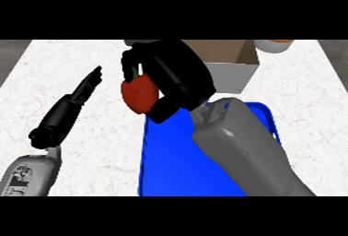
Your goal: Pick the bell pepper from the tray and place it in the cardboard box
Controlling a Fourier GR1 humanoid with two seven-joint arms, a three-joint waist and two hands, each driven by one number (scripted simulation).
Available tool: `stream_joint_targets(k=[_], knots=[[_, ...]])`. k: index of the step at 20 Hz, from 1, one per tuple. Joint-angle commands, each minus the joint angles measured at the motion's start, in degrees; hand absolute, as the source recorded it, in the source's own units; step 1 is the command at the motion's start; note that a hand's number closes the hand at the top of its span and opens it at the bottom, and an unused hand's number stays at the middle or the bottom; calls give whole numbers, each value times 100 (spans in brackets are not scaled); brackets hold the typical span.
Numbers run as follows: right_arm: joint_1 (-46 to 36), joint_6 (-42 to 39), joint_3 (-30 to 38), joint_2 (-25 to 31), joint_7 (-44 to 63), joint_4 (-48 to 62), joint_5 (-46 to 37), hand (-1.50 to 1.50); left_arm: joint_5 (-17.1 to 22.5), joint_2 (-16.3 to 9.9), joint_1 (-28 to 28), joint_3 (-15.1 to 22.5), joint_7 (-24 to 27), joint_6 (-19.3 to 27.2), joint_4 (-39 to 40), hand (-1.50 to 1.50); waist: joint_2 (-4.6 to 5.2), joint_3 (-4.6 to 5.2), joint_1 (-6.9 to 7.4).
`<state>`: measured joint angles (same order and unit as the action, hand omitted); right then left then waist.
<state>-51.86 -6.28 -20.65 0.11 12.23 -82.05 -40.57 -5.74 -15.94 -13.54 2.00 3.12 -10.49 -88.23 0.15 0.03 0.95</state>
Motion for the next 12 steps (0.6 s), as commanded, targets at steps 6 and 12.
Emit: stream_joint_targets(k=[6, 12], knots=[[-1032, 370, 812, 408, -777, 2260, -448, 150, -130, 122, 150, -11, 352, 30, 144, 0, 17, 2, 13], [-1770, -916, 975, 1005, -1126, 3833, -301, 150, 143, -39, -85, -154, -11, -254, -12, 0, 53, 5, 118]])
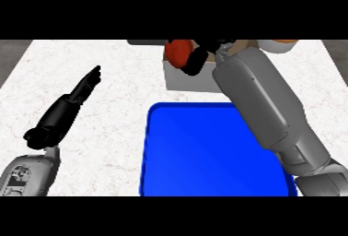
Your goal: Pick the bell pepper from the tray and place it in the cardboard box
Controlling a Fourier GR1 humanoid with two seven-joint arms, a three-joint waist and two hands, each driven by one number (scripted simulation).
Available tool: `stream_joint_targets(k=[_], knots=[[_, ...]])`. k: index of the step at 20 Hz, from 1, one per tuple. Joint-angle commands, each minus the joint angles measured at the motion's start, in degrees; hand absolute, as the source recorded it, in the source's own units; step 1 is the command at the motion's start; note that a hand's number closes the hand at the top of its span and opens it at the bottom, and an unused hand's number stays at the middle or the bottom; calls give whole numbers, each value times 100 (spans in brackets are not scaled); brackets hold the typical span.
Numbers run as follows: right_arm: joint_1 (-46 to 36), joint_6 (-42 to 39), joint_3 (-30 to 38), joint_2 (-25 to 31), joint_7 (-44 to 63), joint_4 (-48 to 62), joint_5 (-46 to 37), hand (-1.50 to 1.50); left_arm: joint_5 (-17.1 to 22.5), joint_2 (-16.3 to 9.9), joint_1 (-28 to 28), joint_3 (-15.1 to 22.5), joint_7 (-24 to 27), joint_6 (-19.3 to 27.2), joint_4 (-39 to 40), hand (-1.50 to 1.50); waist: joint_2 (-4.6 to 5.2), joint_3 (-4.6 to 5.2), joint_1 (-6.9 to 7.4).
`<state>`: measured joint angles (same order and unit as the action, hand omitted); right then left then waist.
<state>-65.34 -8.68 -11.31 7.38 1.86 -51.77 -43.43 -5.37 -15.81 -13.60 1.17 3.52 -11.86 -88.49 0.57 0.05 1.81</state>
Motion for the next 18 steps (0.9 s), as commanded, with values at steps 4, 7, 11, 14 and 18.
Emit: stream_joint_targets(k=[4, 7, 11, 14, 18], knots=[[-704, -841, 94, 514, -918, 1815, -93, 150, -121, 186, -364, 82, -153, 117, 82, 0, 38, -2, 49], [-647, -1137, -164, 749, -1391, 2257, -341, 150, 97, -132, -210, -185, 41, -203, 251, 0, 45, 0, 69], [-985, -1182, -159, 730, -1604, 3166, -533, -150, -112, 54, -118, 23, 209, -48, 132, 0, 98, 0, 209], [-1118, -1588, -217, 660, -2240, 3342, -517, -150, -196, 151, -69, 134, 107, -5, 79, 0, 67, -3, 165], [-956, -1212, 254, 664, -3155, 3262, -76, -150, -188, 228, 26, 166, -35, 41, -130, 0, 39, -10, 118]])
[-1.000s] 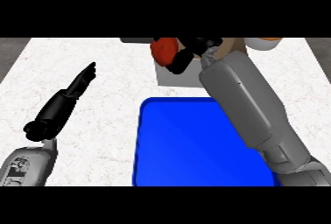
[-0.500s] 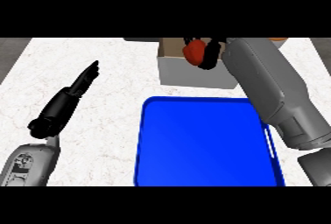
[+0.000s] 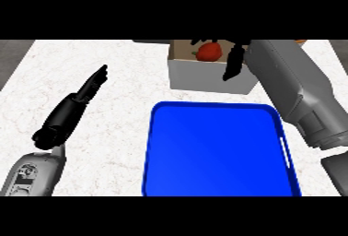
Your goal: Pick the bell pepper from the tray and place it in the cardboard box
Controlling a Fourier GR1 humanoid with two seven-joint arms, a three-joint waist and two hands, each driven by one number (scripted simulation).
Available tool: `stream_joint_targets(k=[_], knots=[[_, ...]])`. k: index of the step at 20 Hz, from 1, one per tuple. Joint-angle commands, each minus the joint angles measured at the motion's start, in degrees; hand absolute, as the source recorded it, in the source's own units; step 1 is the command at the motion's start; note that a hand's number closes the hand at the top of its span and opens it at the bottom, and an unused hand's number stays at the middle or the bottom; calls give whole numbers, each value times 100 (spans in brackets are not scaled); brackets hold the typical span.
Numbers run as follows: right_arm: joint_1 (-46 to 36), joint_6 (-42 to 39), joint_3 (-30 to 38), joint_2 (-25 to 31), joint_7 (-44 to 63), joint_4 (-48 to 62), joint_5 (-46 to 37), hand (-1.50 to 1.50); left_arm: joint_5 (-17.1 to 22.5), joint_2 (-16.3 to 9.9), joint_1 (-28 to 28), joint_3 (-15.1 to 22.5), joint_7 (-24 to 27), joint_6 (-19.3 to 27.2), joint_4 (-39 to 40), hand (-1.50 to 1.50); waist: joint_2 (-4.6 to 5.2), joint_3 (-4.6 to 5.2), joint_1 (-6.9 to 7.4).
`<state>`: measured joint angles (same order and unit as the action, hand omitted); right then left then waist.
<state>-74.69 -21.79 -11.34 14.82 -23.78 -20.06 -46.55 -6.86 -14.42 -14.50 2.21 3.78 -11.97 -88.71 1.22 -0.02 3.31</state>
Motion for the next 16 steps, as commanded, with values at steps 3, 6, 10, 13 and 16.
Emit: stream_joint_targets(k=[3, 6, 10, 13, 16], knots=[[-185, -39, 1337, -88, -729, 96, 1297, -150, -75, 27, -120, -7, -89, 80, -26, 0, 3, -13, -18], [-4, -147, 2452, -269, -454, 381, 2397, -150, 60, -84, 82, -112, 72, -69, 32, 0, -13, -13, -47], [-198, -263, 3273, -54, 198, 915, 3131, -150, 11, 12, 42, -41, 45, -20, 48, 0, 29, -2, 21], [-420, -130, 3552, 253, 554, 1125, 3340, -150, 45, -27, -182, -70, -43, -79, 0, 0, 86, -3, 126], [-7, 108, 3542, 278, 192, 1144, 3297, -150, 13, -9, -88, -52, 83, -87, 66, 0, 93, -4, 137]])
